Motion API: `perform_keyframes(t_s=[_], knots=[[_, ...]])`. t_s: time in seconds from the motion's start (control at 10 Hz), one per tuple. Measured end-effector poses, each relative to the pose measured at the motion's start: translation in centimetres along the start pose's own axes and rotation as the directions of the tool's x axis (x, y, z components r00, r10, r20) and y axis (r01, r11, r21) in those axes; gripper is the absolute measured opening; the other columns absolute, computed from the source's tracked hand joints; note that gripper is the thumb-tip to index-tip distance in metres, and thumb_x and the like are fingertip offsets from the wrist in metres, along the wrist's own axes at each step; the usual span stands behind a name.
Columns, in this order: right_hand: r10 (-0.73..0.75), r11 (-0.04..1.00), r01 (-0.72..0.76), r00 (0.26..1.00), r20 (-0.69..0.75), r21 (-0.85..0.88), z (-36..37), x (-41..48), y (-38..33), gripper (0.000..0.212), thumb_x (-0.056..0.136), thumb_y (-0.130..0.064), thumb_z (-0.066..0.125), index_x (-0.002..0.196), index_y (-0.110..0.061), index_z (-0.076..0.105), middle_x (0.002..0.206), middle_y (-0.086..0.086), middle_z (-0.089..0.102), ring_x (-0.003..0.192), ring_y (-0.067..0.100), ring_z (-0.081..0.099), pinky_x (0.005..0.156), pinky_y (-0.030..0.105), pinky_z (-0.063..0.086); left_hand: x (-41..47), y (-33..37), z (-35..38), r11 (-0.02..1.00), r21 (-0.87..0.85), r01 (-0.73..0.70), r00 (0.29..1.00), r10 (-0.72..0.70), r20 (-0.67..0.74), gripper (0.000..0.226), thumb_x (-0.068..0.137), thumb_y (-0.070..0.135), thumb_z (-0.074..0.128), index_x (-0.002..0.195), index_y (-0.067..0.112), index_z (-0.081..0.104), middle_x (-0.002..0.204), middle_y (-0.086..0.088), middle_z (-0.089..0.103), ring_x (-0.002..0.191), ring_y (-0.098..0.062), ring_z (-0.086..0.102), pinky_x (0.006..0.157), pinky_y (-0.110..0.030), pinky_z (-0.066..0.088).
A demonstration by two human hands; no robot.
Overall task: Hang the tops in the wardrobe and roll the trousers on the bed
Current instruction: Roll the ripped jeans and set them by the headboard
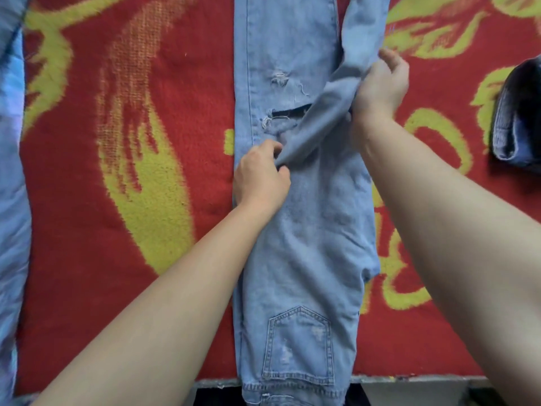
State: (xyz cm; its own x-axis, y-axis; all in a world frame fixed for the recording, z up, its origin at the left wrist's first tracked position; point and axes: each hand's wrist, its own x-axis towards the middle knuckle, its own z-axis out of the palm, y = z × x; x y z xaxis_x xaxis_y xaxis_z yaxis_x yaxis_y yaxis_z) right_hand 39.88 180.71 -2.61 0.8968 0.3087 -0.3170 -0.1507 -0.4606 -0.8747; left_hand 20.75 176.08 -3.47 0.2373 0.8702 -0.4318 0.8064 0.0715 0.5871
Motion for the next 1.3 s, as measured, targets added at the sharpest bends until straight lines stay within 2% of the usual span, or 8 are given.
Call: perform_keyframes(t_s=[0.1,0.3,0.4,0.5,0.8,1.0,1.1,1.3], knots=[[0.298,0.948,-0.299,0.954,-0.032,-0.111,-2.2,1.1,1.5,0.043,0.090,-0.008,0.044,0.131,-0.021,0.048,0.127,0.006,0.057,0.107,0.028,0.065,0.077,0.035,0.060,0.2,-0.6,0.4,0.999,0.044,-0.019,0.998,0.017,0.060,0.036,0.085,0.015,0.063,0.120,0.024,0.060,0.107,-0.001,0.065,0.102,-0.024,0.060,0.087,-0.034,0.044],[-0.393,0.719,0.412,0.905,0.162,-0.560,-1.2,1.2,-0.4,0.048,0.091,-0.044,0.050,0.137,-0.027,0.050,0.131,0.002,0.045,0.109,0.012,0.051,0.081,0.019,0.037,1.4,-1.8,1.3,1.000,-0.006,0.015,0.991,-0.014,0.130,0.023,0.081,0.010,0.067,0.091,0.023,0.051,0.087,0.001,0.061,0.086,-0.025,0.059,0.079,-0.036,0.047],[-0.457,0.357,0.610,0.775,0.437,-0.707,0.9,1.7,-1.3,0.052,0.087,-0.054,0.052,0.129,-0.023,0.056,0.129,0.004,0.050,0.120,0.021,0.047,0.093,0.030,0.043,1.8,-2.0,1.2,1.000,-0.013,-0.019,0.990,0.021,0.141,0.019,0.080,0.010,0.070,0.084,0.022,0.054,0.084,0.003,0.059,0.084,-0.023,0.058,0.078,-0.032,0.044],[-0.203,0.324,0.502,0.865,0.460,-0.802,1.6,3.0,-1.0,0.051,0.090,-0.046,0.063,0.128,-0.013,0.056,0.135,0.010,0.050,0.126,0.031,0.048,0.101,0.041,0.044,2.2,-2.5,1.0,0.997,-0.072,-0.020,0.987,0.031,0.156,0.020,0.077,0.013,0.076,0.076,0.023,0.059,0.068,0.010,0.056,0.069,-0.014,0.055,0.071,-0.026,0.042],[-0.333,0.718,0.384,0.922,0.197,-0.580,1.9,3.2,-4.0,0.013,0.102,-0.024,0.042,0.102,-0.016,0.052,0.098,-0.003,0.060,0.092,0.012,0.052,0.076,0.014,0.034,2.1,-1.9,-1.5,0.880,-0.462,0.109,0.960,0.027,0.278,0.014,0.081,0.017,0.080,0.079,0.017,0.066,0.070,0.002,0.060,0.064,-0.008,0.051,0.064,-0.023,0.042],[-0.275,0.908,0.308,0.950,0.151,-0.283,5.3,3.0,-3.0,0.041,0.107,-0.017,0.031,0.107,0.005,0.066,0.137,0.010,0.055,0.093,0.016,0.063,0.083,0.008,0.036,2.2,-4.0,-3.2,0.943,-0.333,0.019,1.000,-0.024,-0.009,0.023,0.077,0.025,0.081,0.070,0.025,0.059,0.073,0.010,0.063,0.070,-0.015,0.059,0.078,-0.035,0.051],[-0.321,0.568,0.677,0.706,0.631,-0.468,10.9,-1.1,-3.3,0.036,0.107,-0.035,0.031,0.122,-0.010,0.054,0.113,0.000,0.060,0.102,0.016,0.053,0.077,0.015,0.039,2.3,-6.3,-3.7,0.973,-0.215,0.088,0.995,-0.098,-0.034,0.026,0.076,0.030,0.081,0.068,0.028,0.056,0.071,0.013,0.061,0.073,-0.012,0.058,0.092,-0.047,0.048],[-0.301,0.521,0.712,0.669,0.679,-0.471,11.6,0.3,-1.4,0.039,0.100,-0.034,0.047,0.132,-0.013,0.055,0.134,0.005,0.055,0.126,0.017,0.048,0.098,0.016,0.028,4.0,-7.1,-3.9,0.910,-0.397,0.122,0.991,-0.087,0.103,0.019,0.072,0.038,0.079,0.081,0.027,0.066,0.060,0.014,0.056,0.055,-0.004,0.046,0.086,-0.049,0.049]])
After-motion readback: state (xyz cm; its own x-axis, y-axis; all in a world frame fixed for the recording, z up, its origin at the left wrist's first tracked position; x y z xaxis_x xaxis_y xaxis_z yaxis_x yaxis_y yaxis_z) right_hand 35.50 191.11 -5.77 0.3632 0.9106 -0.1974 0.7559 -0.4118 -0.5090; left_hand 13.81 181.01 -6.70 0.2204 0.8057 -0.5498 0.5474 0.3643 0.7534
